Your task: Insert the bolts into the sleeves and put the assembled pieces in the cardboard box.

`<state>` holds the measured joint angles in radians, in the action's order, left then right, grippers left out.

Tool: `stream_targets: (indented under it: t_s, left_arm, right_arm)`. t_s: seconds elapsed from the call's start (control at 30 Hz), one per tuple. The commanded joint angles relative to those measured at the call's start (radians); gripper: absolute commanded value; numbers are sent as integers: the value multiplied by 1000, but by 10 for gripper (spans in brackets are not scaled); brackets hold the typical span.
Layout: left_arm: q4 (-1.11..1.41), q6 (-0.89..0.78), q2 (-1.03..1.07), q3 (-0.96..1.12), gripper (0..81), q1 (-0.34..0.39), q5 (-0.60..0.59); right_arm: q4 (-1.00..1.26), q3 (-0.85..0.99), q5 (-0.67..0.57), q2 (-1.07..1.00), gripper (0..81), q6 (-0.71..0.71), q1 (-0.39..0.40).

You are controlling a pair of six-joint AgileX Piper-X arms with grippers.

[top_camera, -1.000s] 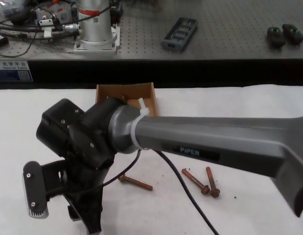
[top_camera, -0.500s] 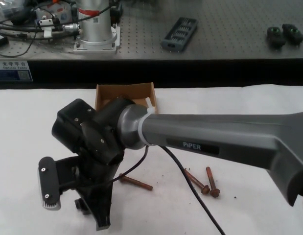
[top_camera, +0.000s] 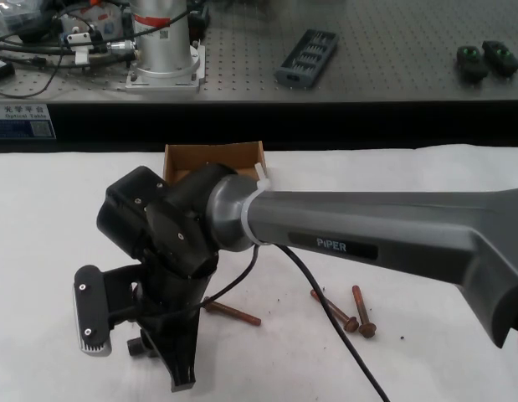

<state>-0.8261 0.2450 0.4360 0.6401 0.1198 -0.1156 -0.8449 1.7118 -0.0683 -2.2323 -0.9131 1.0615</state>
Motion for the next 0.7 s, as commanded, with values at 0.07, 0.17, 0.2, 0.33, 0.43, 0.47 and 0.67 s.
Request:
stream_targets:
  t_s: [0.07, 0.17, 0.2, 0.33, 0.43, 0.47, 0.67]
  left_arm:
    - [12, -5, -8, 11, 409, 0, 8]
    - [12, -5, -8, 11, 409, 0, 8]
    - [12, -5, -8, 11, 409, 0, 8]
    - [12, -5, -8, 11, 409, 0, 8]
    - [12, -5, -8, 11, 409, 0, 8]
    - [12, -5, -8, 11, 409, 0, 8]
    - [12, -5, -8, 11, 409, 0, 8]
  right_arm:
    - [-54, 0, -15, -9, 214, -7, 12]
    - [-80, 0, -16, -9, 211, 7, 11]
    - [-88, 0, -16, -9, 211, 19, 11]
    - [-156, 0, -8, -9, 211, 75, 6]
    - [-247, 0, -9, -9, 211, 139, -13]
    - [-277, 0, -15, -9, 211, 160, -22]
    - [-346, 0, -20, -9, 211, 200, -72]
